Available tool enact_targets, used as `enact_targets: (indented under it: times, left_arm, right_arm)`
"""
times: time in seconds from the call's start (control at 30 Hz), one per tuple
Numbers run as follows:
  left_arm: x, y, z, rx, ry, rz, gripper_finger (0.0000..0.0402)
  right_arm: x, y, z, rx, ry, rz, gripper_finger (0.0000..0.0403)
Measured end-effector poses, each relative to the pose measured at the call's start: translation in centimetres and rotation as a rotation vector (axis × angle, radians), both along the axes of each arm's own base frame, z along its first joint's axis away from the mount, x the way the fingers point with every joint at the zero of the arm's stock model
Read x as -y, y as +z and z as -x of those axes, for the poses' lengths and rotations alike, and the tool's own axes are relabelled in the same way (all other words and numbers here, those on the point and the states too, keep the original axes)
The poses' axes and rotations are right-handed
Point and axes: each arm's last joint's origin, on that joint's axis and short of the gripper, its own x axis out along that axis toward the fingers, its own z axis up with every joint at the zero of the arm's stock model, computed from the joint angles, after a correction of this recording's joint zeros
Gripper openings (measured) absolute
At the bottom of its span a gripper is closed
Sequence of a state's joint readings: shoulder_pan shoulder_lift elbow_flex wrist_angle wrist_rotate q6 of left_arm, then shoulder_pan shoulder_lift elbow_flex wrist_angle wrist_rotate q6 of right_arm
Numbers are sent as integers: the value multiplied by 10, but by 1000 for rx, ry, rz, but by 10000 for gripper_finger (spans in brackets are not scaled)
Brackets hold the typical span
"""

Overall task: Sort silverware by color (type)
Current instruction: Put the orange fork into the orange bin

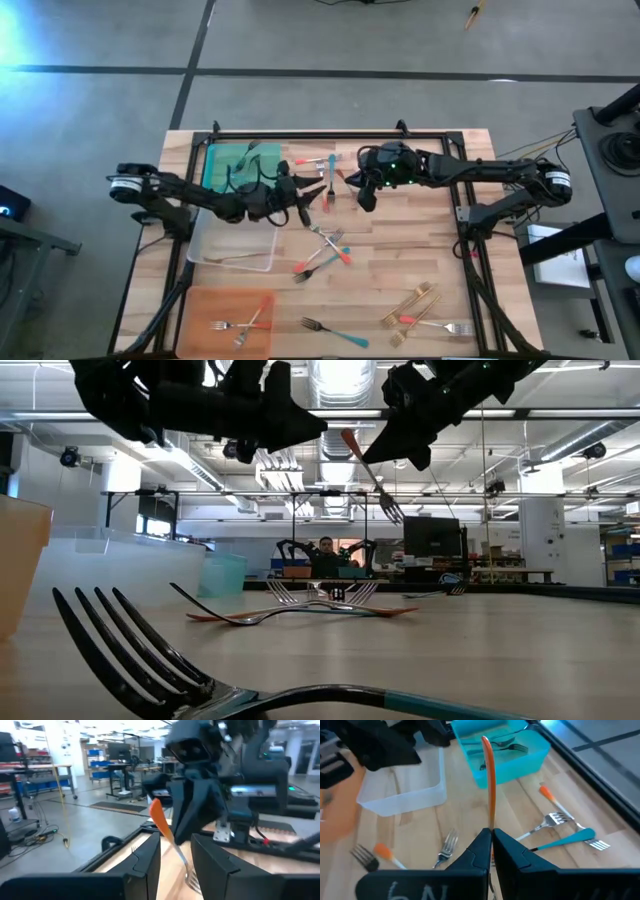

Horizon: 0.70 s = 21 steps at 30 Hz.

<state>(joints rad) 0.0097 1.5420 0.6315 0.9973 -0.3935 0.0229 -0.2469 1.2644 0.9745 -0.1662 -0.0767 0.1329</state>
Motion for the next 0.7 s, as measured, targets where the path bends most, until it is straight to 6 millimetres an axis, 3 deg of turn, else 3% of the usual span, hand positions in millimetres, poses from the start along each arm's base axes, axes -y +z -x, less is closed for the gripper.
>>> enact_targets:
  times: [0.4, 0.7]
  left_arm:
    - [-2, -2, -19, 27, 69, 74, 96]
    - [-4, -5, -24, -3, 78, 57, 151]
  right_arm:
    - [-11, 5, -6, 53, 2, 41, 8]
    - [-13, 4, -6, 44, 7, 39, 8]
